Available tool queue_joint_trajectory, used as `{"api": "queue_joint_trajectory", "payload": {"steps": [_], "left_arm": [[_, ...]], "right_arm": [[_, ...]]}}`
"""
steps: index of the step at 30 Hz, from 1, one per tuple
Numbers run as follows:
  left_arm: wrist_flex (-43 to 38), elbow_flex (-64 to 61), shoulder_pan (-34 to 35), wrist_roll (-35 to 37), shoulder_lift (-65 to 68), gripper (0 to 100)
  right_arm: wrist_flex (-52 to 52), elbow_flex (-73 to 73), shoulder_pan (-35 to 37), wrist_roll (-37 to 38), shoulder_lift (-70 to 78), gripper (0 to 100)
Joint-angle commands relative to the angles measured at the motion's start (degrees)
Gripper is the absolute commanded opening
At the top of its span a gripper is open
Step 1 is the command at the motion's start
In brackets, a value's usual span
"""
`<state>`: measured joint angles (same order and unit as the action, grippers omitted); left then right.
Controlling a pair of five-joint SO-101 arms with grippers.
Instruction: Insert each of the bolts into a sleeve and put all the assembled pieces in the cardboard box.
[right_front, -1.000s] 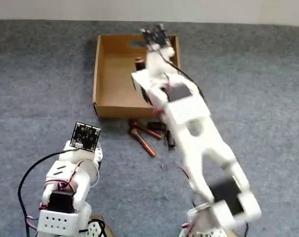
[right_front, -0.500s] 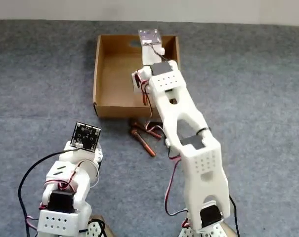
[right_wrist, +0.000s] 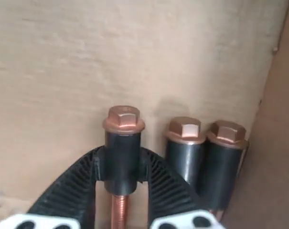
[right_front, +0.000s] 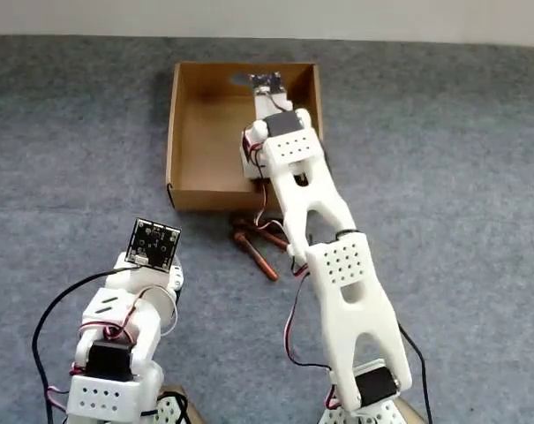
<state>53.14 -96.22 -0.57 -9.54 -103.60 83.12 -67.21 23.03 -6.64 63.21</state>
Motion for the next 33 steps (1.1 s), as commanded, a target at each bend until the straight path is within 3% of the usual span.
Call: {"api": "queue_joint_trajectory", "payload": {"steps": [1, 7, 10, 13, 21, 27, 33], "left_arm": [[0.2, -1.0, -1.1, 0.2, 0.0, 1], [0.1, -1.0, -1.1, 0.2, 0.0, 1], [0.1, -1.0, -1.1, 0.2, 0.0, 1], [0.1, -1.0, -1.0, 0.2, 0.0, 1], [0.1, -1.0, -1.0, 0.2, 0.0, 1], [0.1, -1.0, -1.0, 0.2, 0.0, 1], [0.0, -1.0, -1.0, 0.1, 0.0, 1]], "right_arm": [[2.2, -6.7, -1.3, -0.6, 0.9, 0.6], [7.8, -15.1, -1.0, -2.3, 3.2, 1.8], [9.6, -16.4, -1.4, -6.8, 3.8, 11.0], [10.8, -16.5, -1.0, -6.7, 3.8, 17.4], [14.0, -22.9, -1.3, -6.4, -1.3, 17.0], [17.9, -31.1, -1.5, 2.5, -5.9, 17.0], [18.2, -31.1, -2.2, 2.7, -13.8, 17.0]]}}
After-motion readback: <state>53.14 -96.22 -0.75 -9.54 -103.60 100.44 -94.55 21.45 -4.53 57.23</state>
